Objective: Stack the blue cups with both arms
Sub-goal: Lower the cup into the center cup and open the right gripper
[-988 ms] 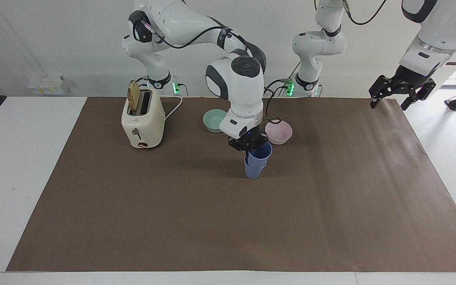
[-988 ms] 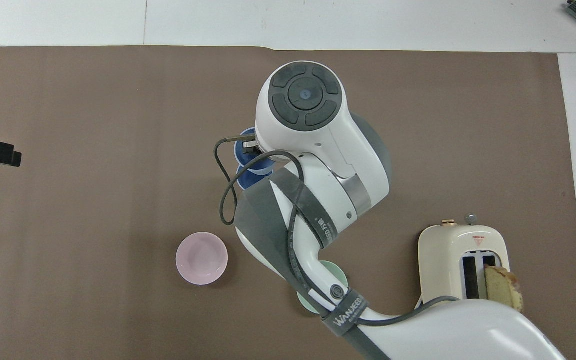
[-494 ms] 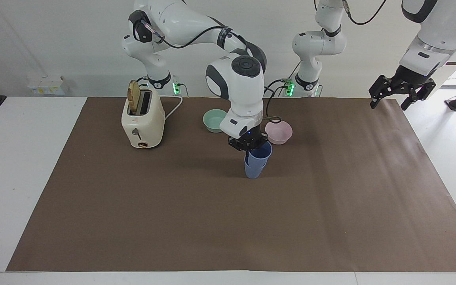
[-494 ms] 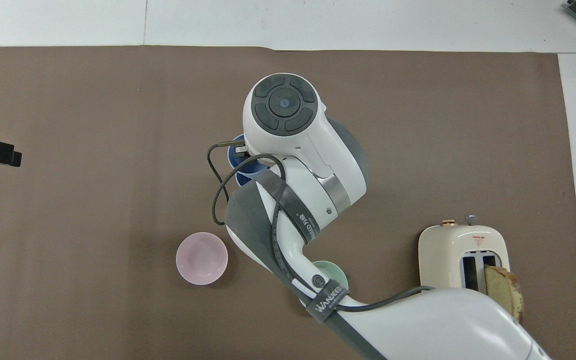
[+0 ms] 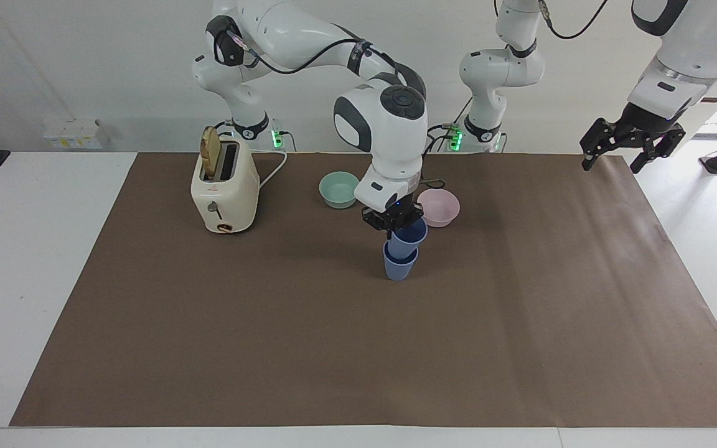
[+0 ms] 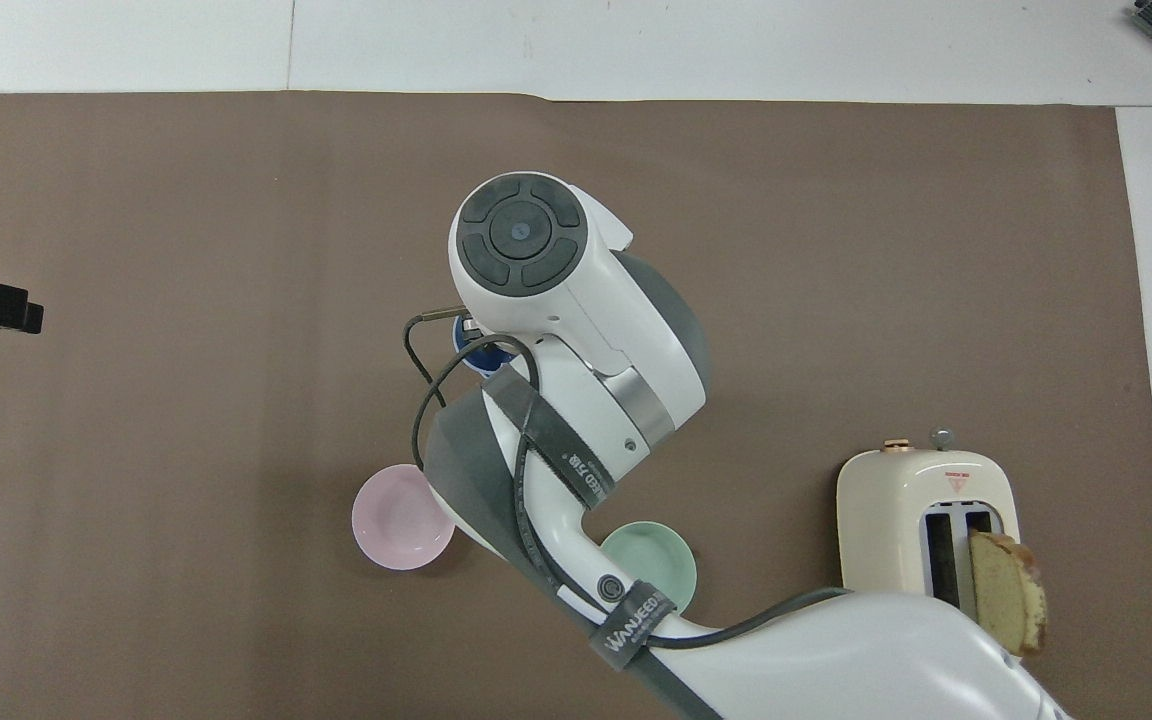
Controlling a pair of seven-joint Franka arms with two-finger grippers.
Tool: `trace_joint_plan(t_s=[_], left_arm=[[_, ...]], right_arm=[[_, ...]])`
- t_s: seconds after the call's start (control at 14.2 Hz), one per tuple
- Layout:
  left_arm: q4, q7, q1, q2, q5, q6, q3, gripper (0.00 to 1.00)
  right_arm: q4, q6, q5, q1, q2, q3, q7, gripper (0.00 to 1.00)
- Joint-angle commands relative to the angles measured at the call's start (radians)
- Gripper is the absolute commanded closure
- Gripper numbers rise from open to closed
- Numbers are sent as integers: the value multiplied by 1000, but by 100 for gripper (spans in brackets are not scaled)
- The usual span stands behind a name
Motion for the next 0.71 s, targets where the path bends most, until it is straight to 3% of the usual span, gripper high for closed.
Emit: trace_joint_plan(t_s=[0.0, 0.21, 0.28, 0.35, 0.63], left_arm=[[-20, 7, 11, -17, 11, 5, -7, 0], [-20, 7, 11, -17, 11, 5, -7, 0], [-20, 7, 11, -17, 11, 5, -7, 0], [-20, 7, 11, -17, 11, 5, -7, 0], [-20, 7, 11, -17, 11, 5, -7, 0]], right_arm=[[-12, 38, -16, -17, -8, 7, 25, 100], [-45, 111, 3, -22, -8, 9, 25, 100], [-50, 116, 16, -30, -8, 9, 25, 33], [-55, 116, 11, -31, -10, 7, 25, 0], [-52, 86, 4, -24, -14, 4, 25, 0]])
